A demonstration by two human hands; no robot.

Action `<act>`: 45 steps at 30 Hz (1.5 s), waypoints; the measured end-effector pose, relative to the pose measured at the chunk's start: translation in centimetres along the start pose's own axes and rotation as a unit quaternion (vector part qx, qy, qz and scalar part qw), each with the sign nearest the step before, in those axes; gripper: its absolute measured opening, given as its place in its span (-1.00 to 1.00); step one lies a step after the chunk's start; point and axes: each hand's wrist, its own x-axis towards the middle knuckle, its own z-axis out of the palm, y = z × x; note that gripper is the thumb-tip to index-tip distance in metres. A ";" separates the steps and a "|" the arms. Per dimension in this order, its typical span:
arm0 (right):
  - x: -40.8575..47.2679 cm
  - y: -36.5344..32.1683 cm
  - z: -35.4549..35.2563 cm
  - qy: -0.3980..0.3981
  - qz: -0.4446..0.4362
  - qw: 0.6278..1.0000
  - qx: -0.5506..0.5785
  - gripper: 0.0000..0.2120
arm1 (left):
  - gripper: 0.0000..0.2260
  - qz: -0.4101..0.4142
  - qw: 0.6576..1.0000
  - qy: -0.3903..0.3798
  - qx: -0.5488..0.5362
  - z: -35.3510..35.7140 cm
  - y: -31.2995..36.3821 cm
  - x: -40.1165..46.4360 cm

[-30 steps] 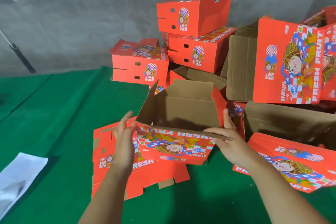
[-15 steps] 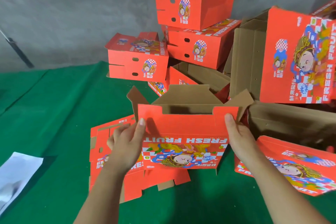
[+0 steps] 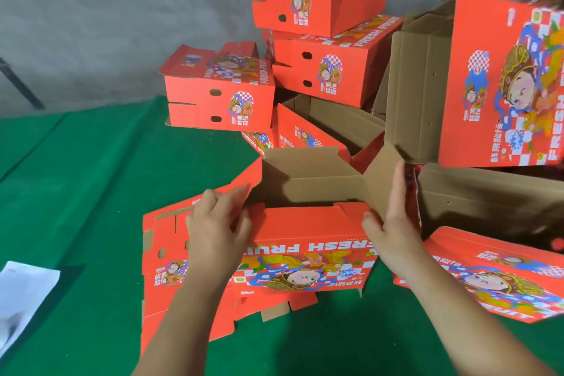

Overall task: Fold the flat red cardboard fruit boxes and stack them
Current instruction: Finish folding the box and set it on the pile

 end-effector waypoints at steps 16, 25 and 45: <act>-2.8 -3.0 3.4 -0.161 -0.022 0.982 -0.094 0.00 | -0.44 0.045 0.978 -0.203 -0.007 -1.5 -2.3 1.2; -4.2 -5.4 4.0 -0.103 -0.030 0.988 -0.108 -0.06 | -0.46 0.026 0.964 -0.243 0.109 -2.8 -3.0 4.8; -1.7 -4.3 6.5 -0.028 0.155 0.987 0.009 -0.29 | -0.66 0.142 0.964 -0.220 0.050 -1.6 -6.2 4.0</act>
